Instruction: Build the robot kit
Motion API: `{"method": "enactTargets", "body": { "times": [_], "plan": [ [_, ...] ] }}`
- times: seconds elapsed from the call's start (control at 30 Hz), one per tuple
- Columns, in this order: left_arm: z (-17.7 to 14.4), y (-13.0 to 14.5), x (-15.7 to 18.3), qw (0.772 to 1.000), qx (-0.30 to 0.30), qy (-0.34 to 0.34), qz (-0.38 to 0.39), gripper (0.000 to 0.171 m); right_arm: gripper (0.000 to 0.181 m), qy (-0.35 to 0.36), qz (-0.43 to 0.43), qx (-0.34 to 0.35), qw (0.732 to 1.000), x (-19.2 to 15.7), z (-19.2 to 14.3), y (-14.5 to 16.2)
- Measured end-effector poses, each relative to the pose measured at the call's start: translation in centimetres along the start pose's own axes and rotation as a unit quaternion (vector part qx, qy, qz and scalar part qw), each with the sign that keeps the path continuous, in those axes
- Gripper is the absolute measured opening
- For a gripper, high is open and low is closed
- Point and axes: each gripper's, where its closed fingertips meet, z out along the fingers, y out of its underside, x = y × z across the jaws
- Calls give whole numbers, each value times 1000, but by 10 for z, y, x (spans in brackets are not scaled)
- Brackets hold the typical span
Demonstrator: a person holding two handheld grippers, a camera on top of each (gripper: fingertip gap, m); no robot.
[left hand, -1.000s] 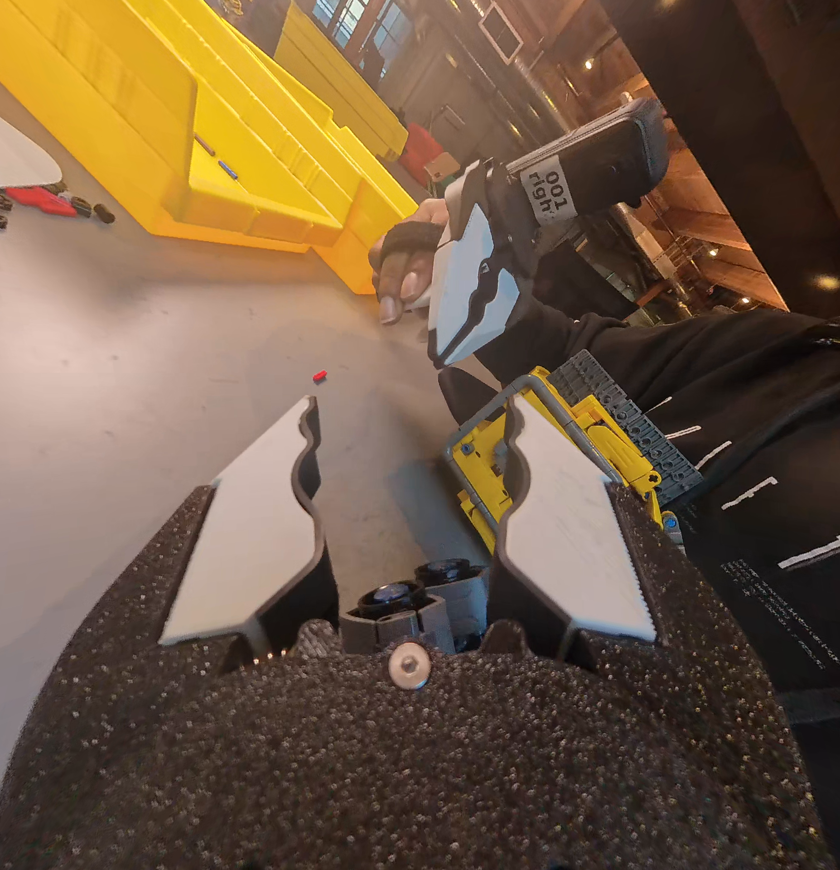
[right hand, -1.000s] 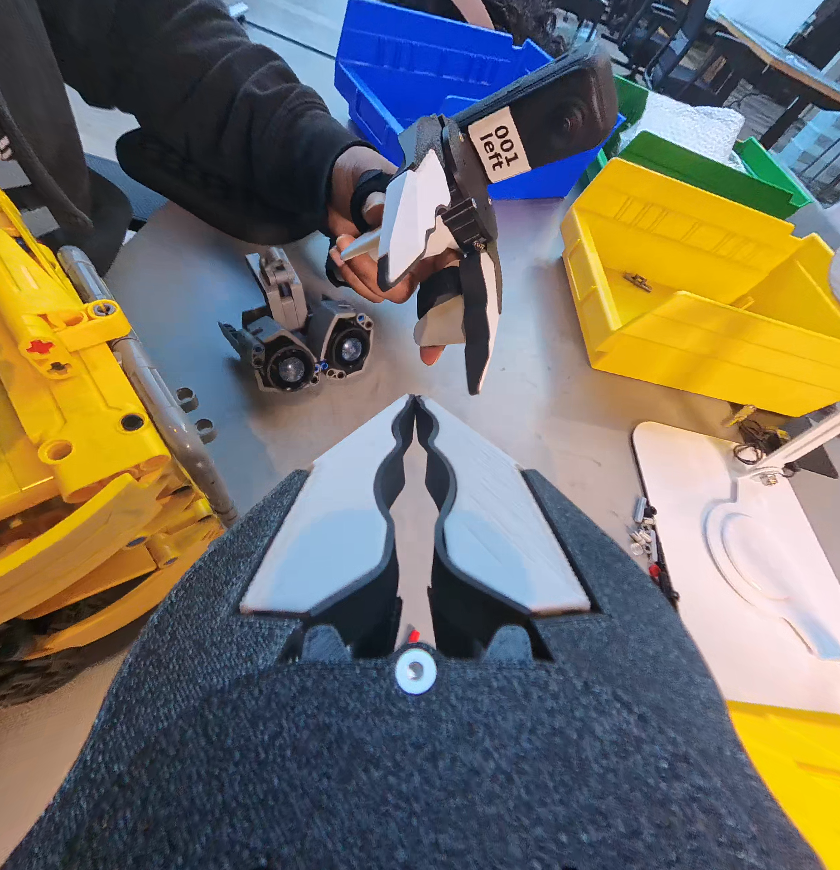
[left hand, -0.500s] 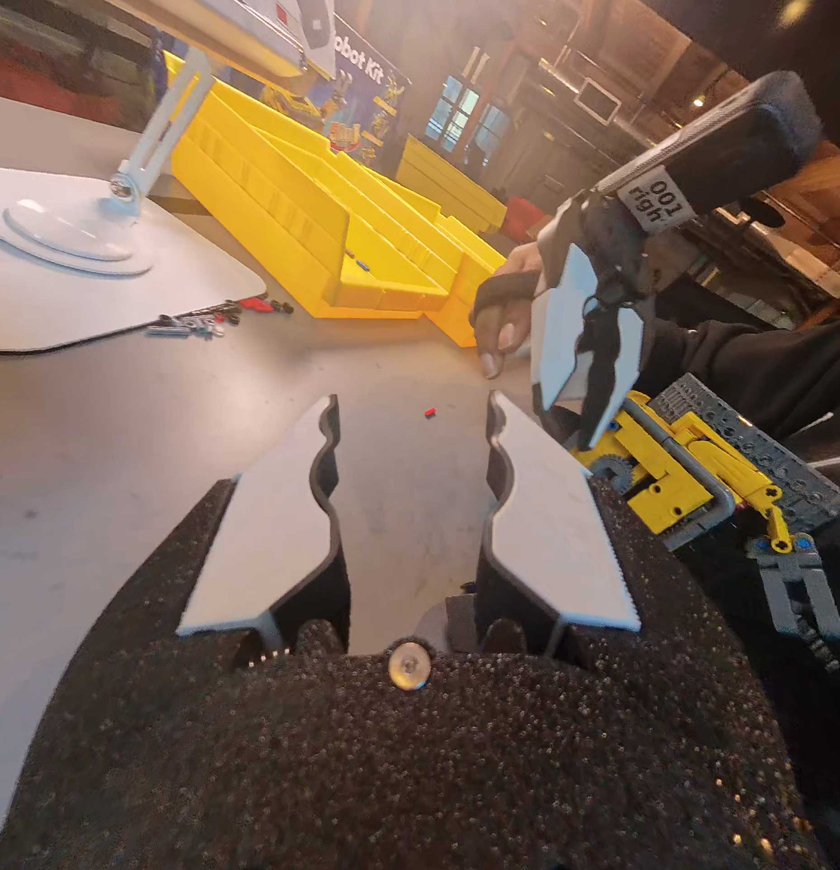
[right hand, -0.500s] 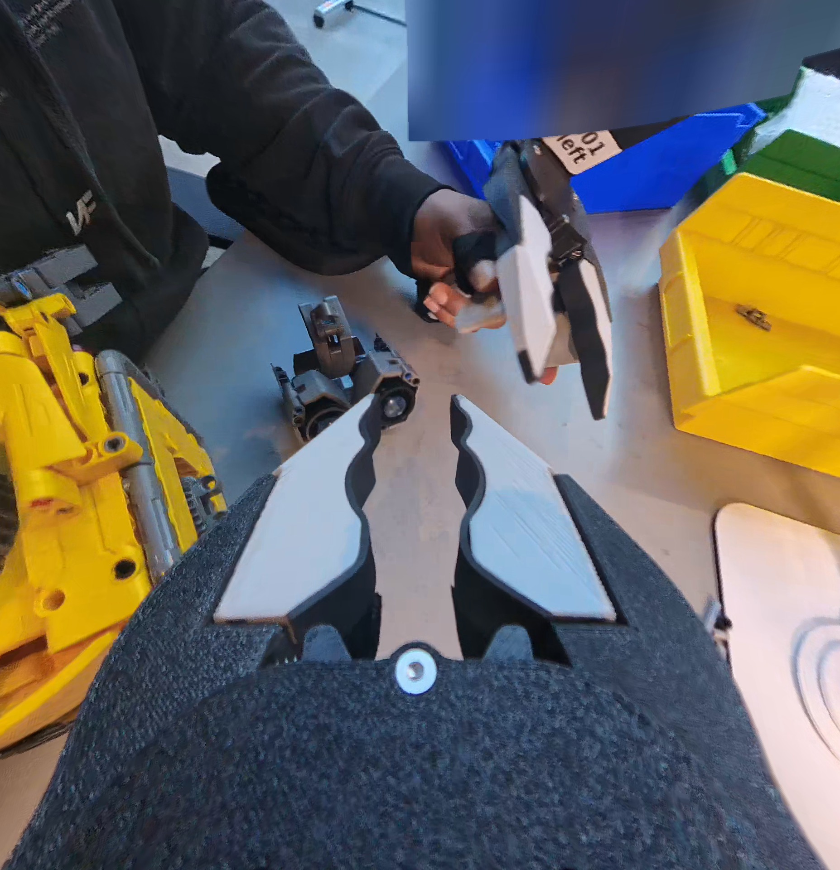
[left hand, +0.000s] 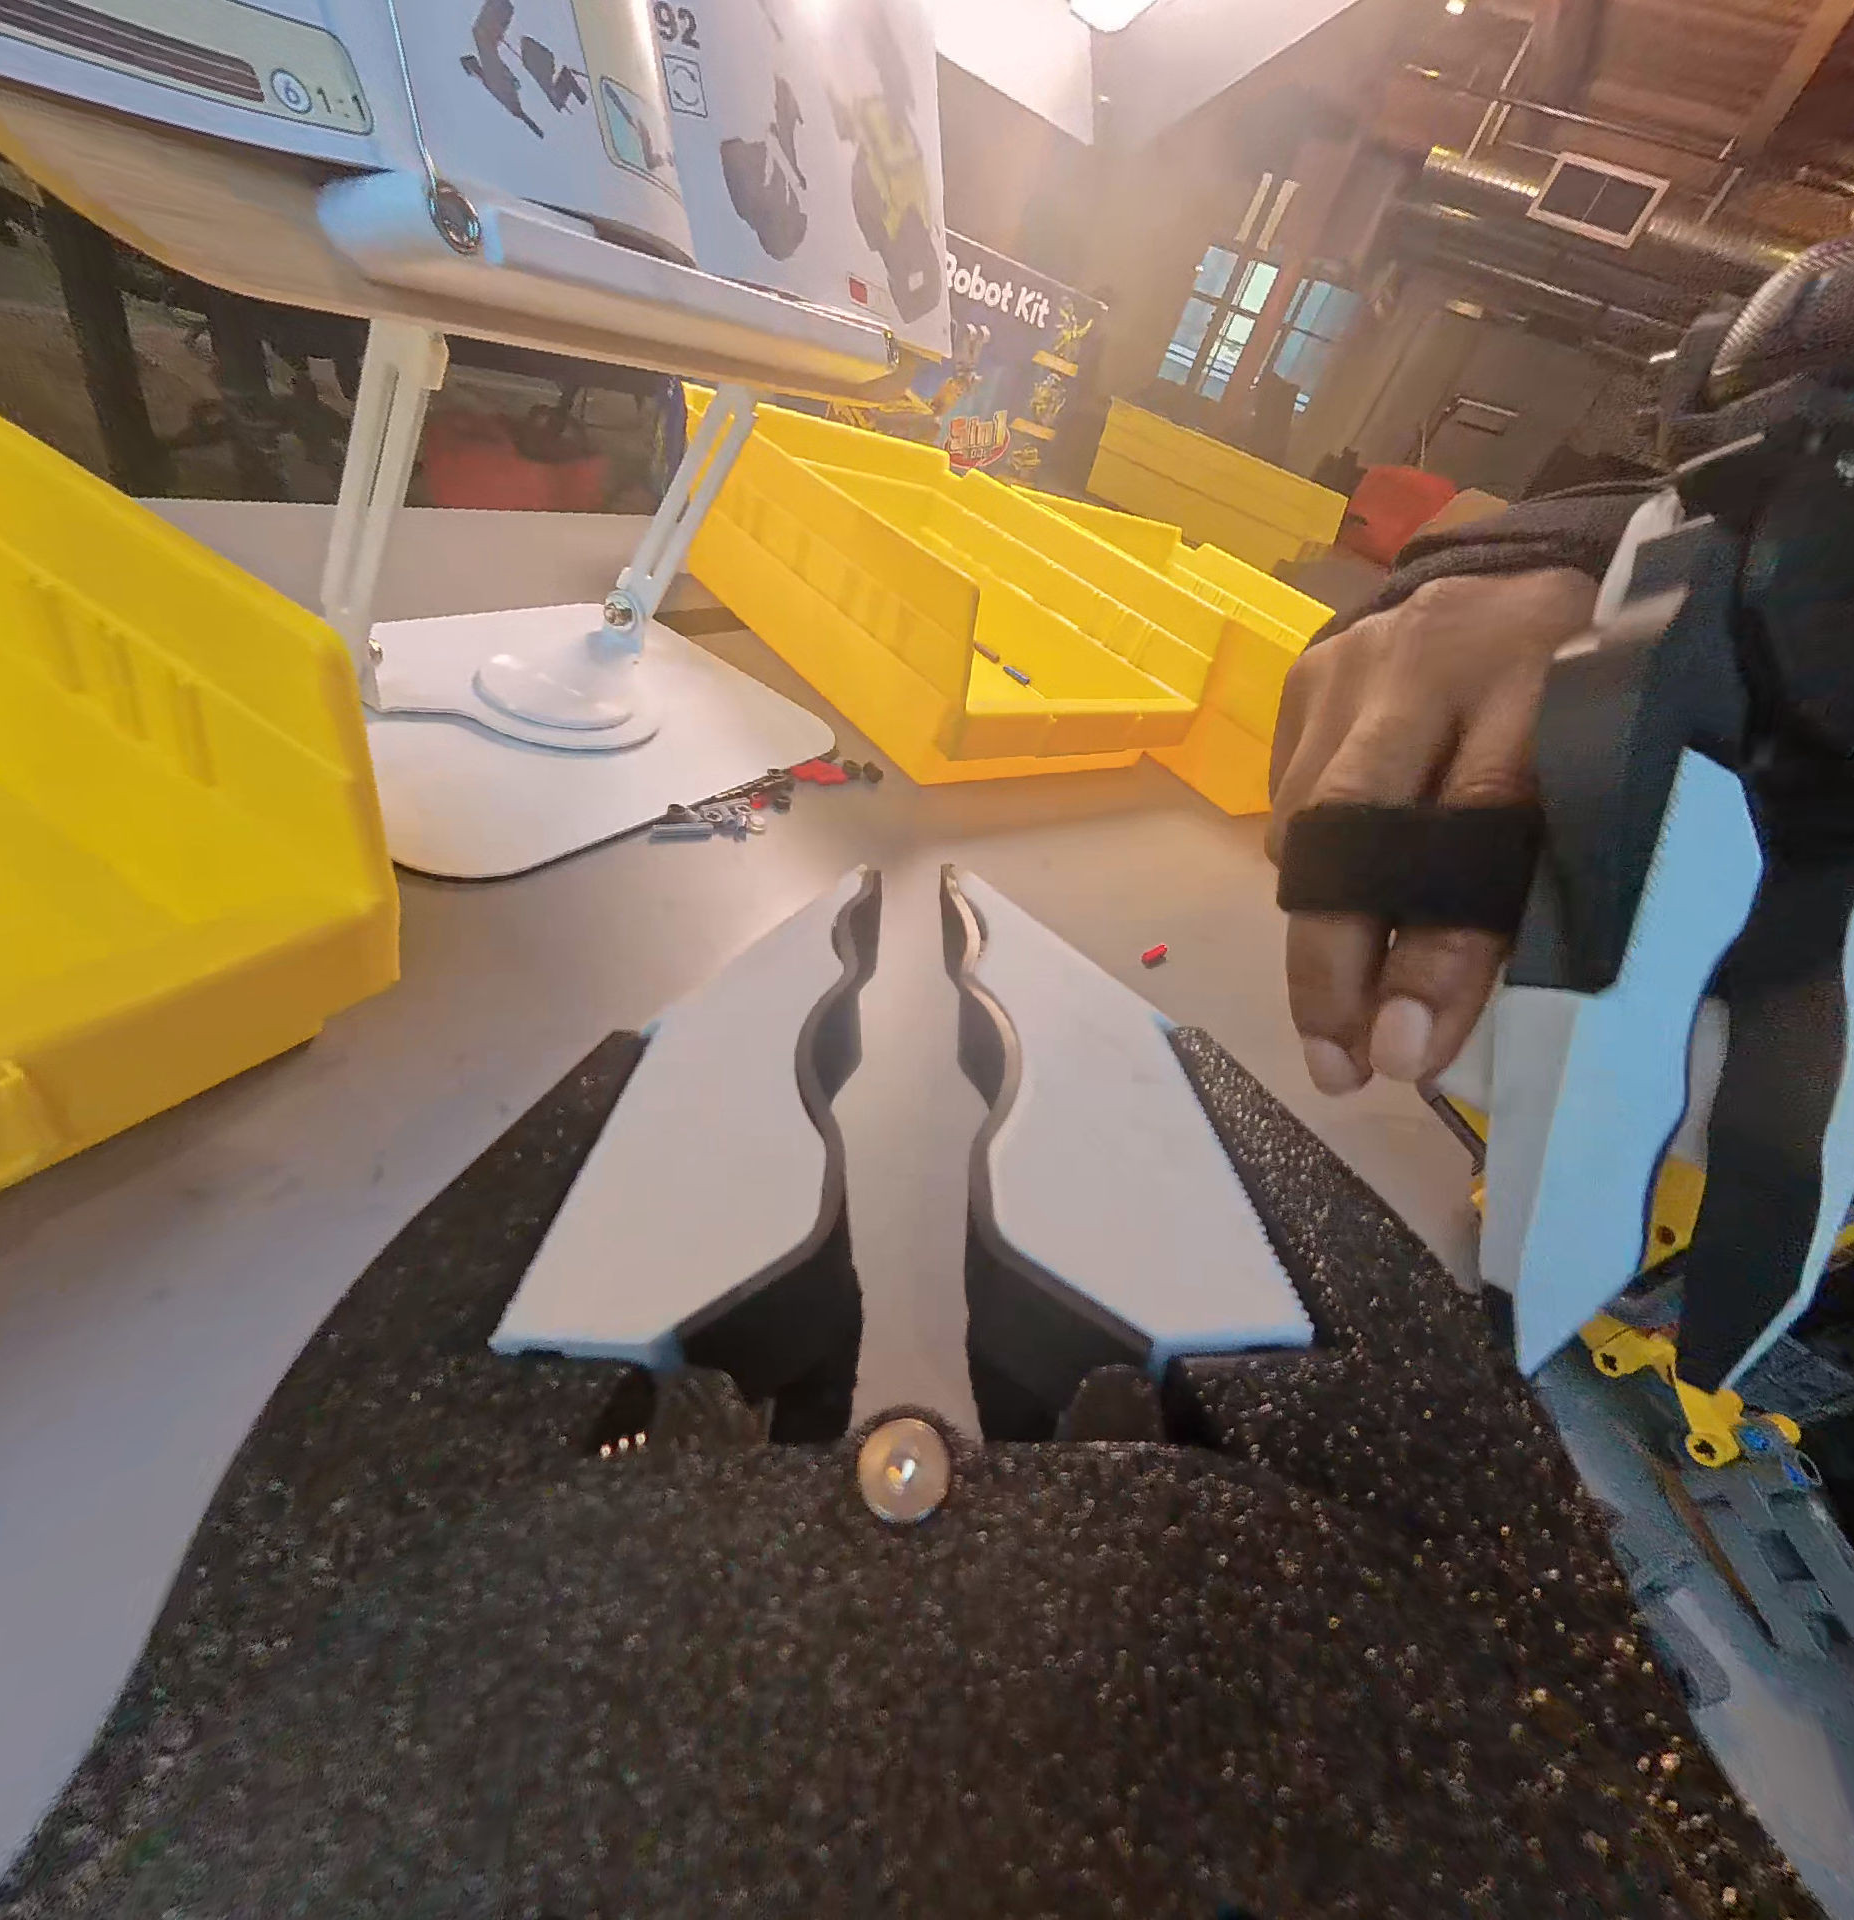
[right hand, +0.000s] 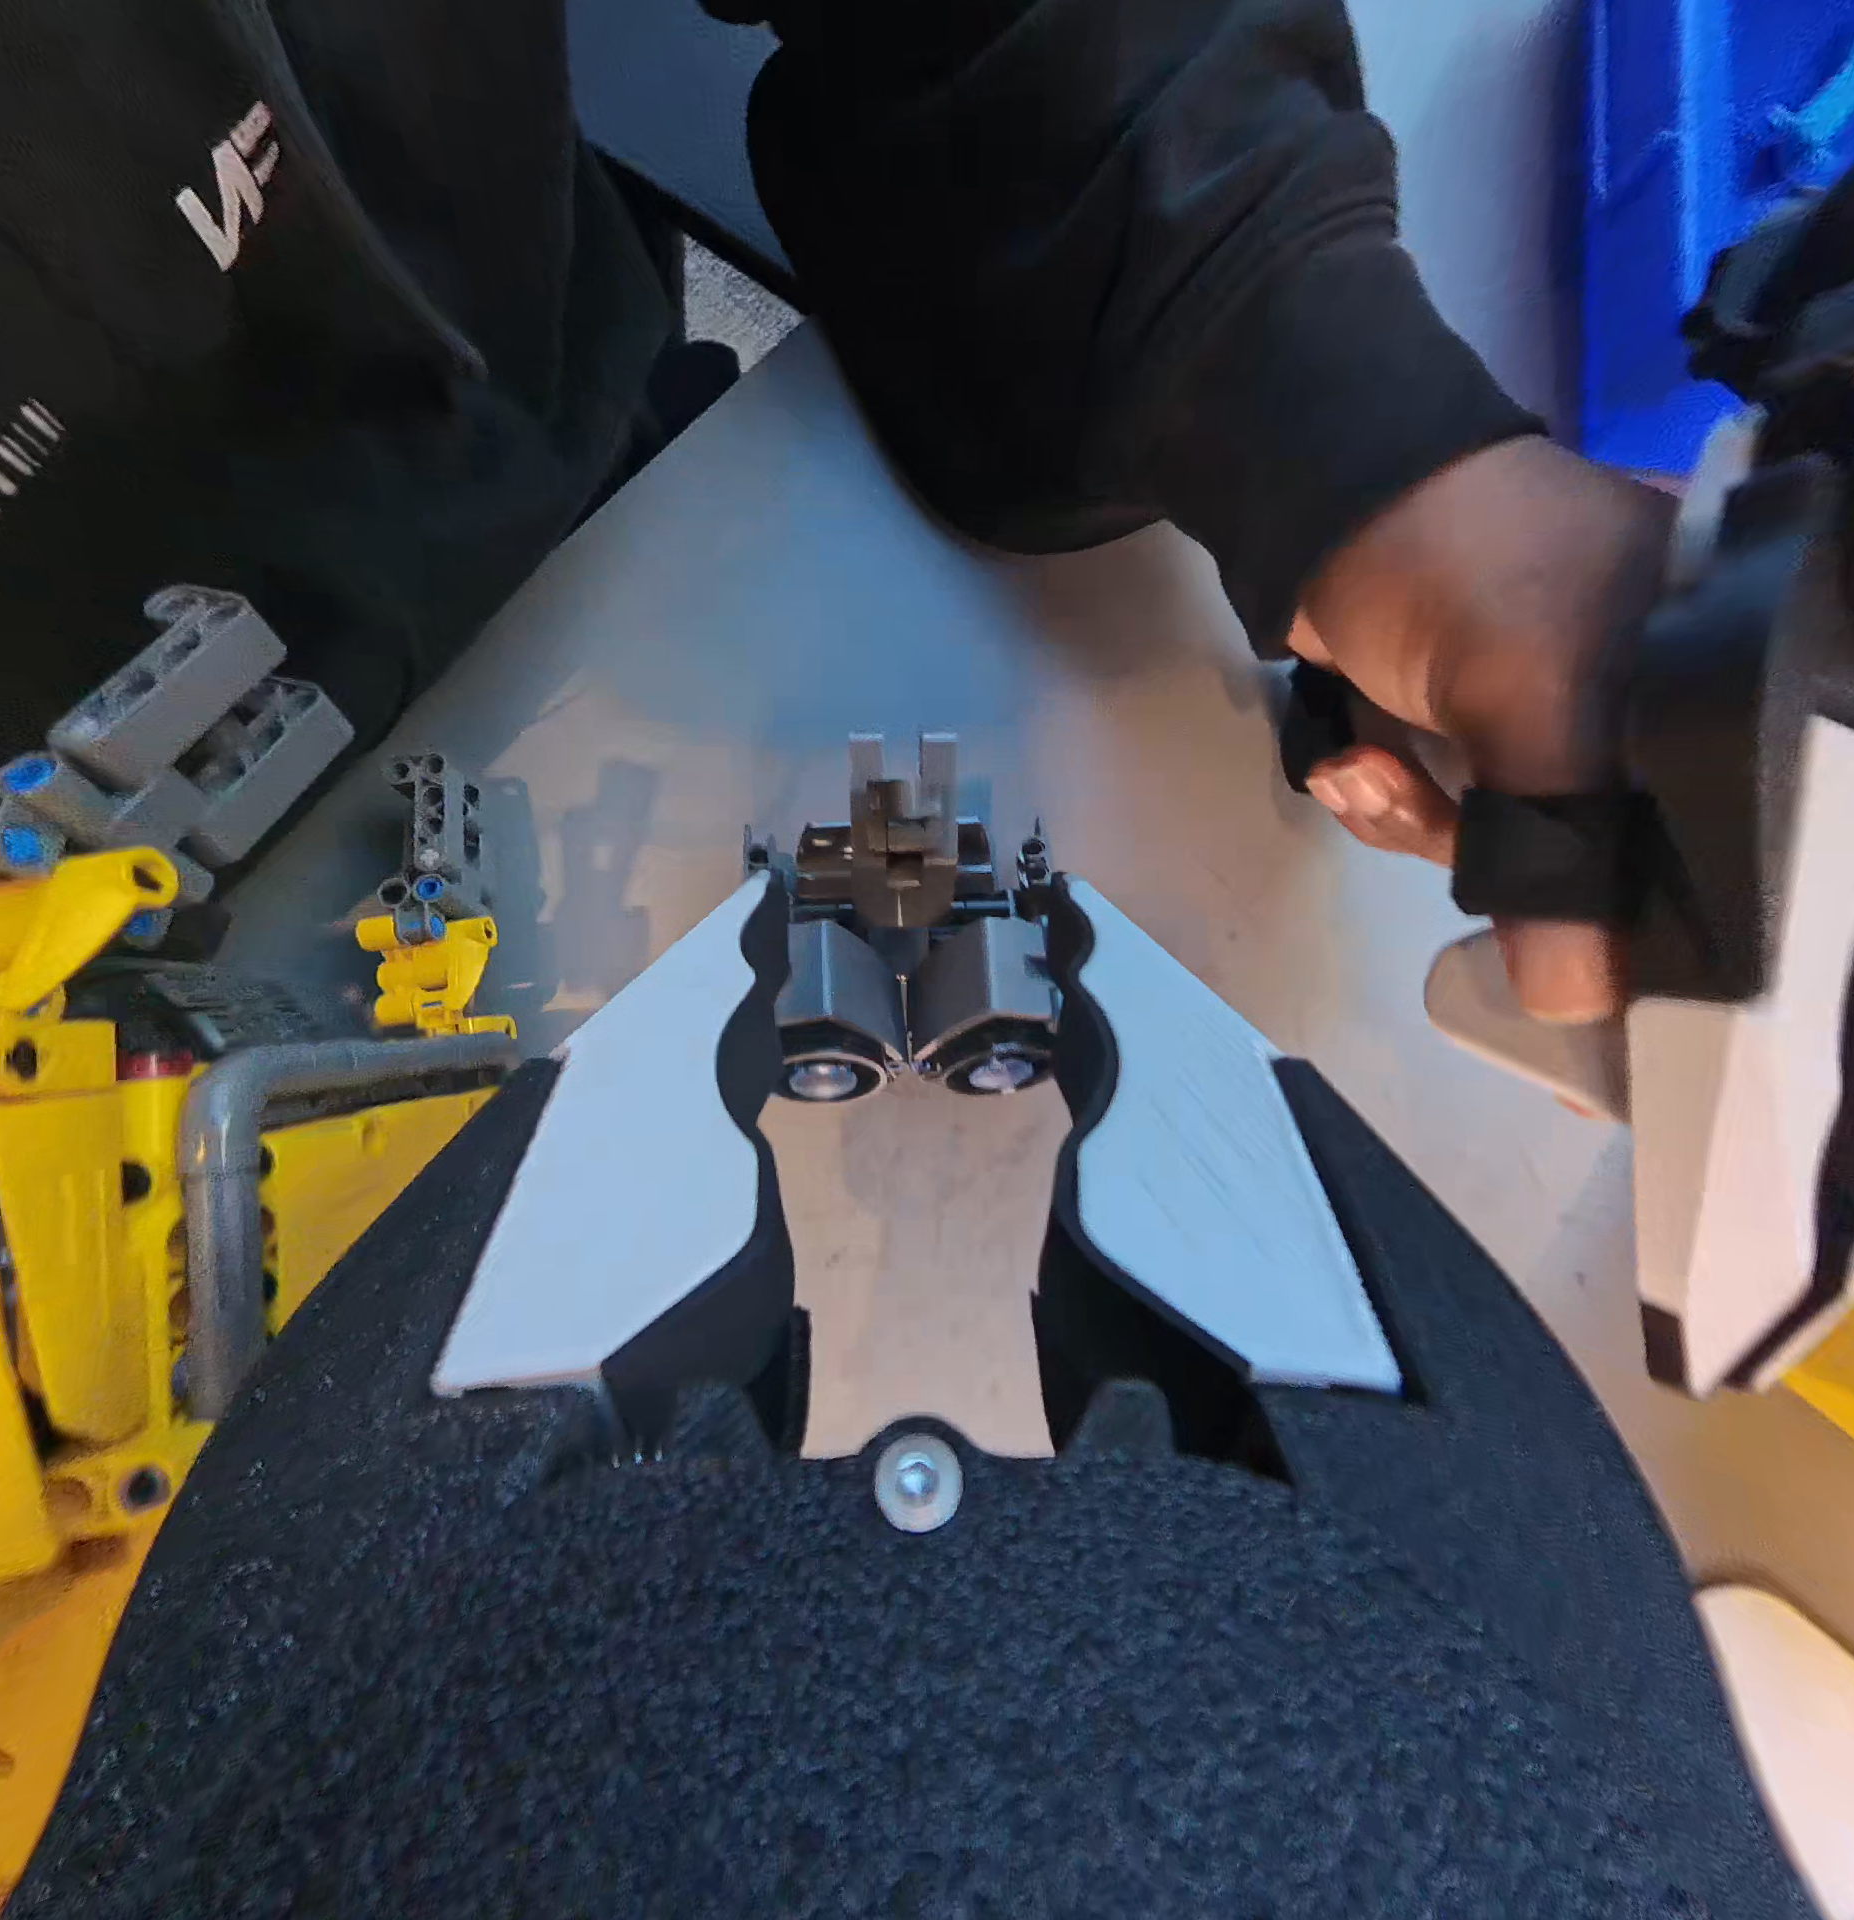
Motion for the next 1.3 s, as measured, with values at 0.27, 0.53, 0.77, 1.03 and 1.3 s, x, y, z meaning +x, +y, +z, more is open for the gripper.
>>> {"method": "enactTargets", "body": {
  "times": [0.27, 0.53, 0.77, 1.03, 1.3],
  "plan": [
    [2, 0, 1, 1000, 7, 12, -17, 28, 24, -43, -42, -86, 994, -5, 36, 3],
    [-3, -13, 10, 997, 40, 48, -45, 54, 24, 56, 42, 35, 997, 17, -20, -3],
    [-21, -50, 43, 963, 141, 190, -128, 98, 24, 266, 192, 290, 899, 59, -141, 3],
    [37, -28, 104, 955, 80, 257, -120, 138, 23, 351, 269, 450, 776, 82, -189, 19],
    [58, -67, 81, 961, 129, 212, -120, 105, 24, 353, 276, 494, 745, 83, -189, 24]
  ]
}}
